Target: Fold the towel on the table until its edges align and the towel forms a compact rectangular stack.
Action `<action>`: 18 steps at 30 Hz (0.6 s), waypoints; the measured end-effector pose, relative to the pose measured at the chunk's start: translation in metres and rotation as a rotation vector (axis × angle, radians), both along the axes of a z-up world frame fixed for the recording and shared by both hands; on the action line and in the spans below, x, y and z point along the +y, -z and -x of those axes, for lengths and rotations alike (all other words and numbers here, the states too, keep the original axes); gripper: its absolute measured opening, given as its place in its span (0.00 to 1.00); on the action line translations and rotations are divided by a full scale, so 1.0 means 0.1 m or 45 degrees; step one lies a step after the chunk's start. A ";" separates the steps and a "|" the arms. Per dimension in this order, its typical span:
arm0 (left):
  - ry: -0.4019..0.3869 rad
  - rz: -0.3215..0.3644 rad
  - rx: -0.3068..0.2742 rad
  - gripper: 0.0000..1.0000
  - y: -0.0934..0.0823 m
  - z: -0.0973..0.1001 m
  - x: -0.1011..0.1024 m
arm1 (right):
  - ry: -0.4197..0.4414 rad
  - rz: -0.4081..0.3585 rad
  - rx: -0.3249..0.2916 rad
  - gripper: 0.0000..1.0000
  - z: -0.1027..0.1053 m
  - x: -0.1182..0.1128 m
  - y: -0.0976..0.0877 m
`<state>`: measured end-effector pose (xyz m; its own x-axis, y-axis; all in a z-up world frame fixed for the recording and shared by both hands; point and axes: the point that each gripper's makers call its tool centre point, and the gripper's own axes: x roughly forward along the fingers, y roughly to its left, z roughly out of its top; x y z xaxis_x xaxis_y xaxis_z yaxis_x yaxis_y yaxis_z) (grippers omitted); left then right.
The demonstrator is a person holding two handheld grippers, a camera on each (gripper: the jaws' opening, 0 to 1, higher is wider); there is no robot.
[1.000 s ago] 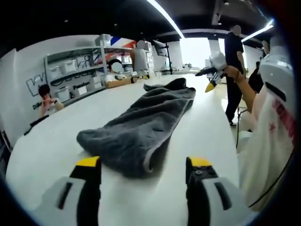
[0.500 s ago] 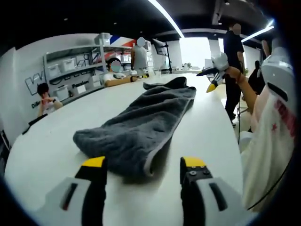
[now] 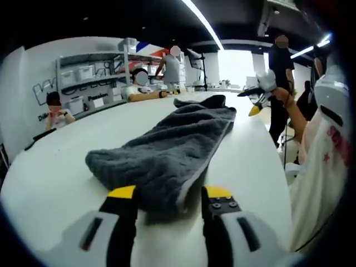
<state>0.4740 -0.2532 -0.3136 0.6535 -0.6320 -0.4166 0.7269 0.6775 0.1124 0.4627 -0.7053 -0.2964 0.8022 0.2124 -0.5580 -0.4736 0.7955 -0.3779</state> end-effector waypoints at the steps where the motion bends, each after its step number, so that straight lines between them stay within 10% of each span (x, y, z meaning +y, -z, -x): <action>1: -0.006 -0.009 0.003 0.49 0.02 -0.01 0.01 | -0.001 0.003 0.000 0.95 0.00 0.00 0.00; 12: -0.042 -0.001 0.003 0.47 0.03 -0.04 0.06 | -0.029 0.007 -0.020 0.93 -0.02 0.05 0.01; 18: -0.028 0.042 -0.007 0.25 0.00 -0.02 0.05 | -0.032 -0.003 -0.031 0.93 -0.02 0.05 0.00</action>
<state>0.4762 -0.2482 -0.3133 0.6695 -0.6310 -0.3919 0.7113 0.6966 0.0937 0.4649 -0.7007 -0.2960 0.8098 0.2341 -0.5380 -0.4843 0.7844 -0.3875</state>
